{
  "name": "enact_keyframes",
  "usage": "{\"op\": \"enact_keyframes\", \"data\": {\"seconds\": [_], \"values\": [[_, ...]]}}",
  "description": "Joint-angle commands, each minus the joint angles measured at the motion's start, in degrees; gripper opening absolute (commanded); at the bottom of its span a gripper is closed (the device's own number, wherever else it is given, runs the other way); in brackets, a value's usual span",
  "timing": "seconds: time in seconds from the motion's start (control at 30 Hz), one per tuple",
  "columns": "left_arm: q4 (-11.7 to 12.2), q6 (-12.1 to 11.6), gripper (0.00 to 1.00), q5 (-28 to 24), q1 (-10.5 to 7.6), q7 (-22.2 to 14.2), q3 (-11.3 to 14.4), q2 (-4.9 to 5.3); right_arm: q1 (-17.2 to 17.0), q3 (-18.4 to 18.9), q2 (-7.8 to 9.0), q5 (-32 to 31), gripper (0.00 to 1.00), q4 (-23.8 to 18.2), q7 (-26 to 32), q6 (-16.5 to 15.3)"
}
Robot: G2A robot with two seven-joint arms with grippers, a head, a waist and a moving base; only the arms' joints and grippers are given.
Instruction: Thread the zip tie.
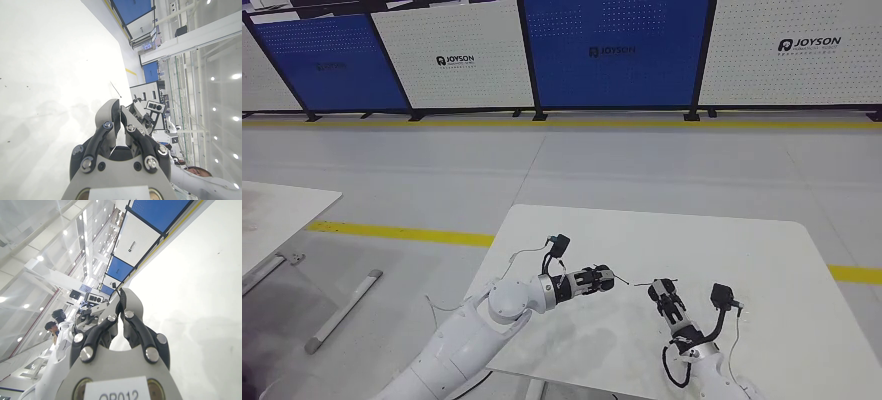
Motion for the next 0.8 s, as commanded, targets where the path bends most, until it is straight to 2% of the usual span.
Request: {"op": "enact_keyframes", "data": {"seconds": [0.0,0.3,0.77], "values": [[0.00,0.00,0.00,0.00,0.00,0.00,0.00,0.00,0.00,0.00,0.00,-0.01,0.00,-0.01,0.00,0.00],[0.00,0.00,0.00,0.00,0.00,0.00,0.00,0.00,0.57,-0.29,-0.69,-1.12,0.00,0.91,0.40,1.20],[0.00,0.00,0.00,0.00,0.00,0.00,0.00,0.00,0.28,0.23,-1.75,-2.65,0.00,0.89,0.69,0.81]]}}
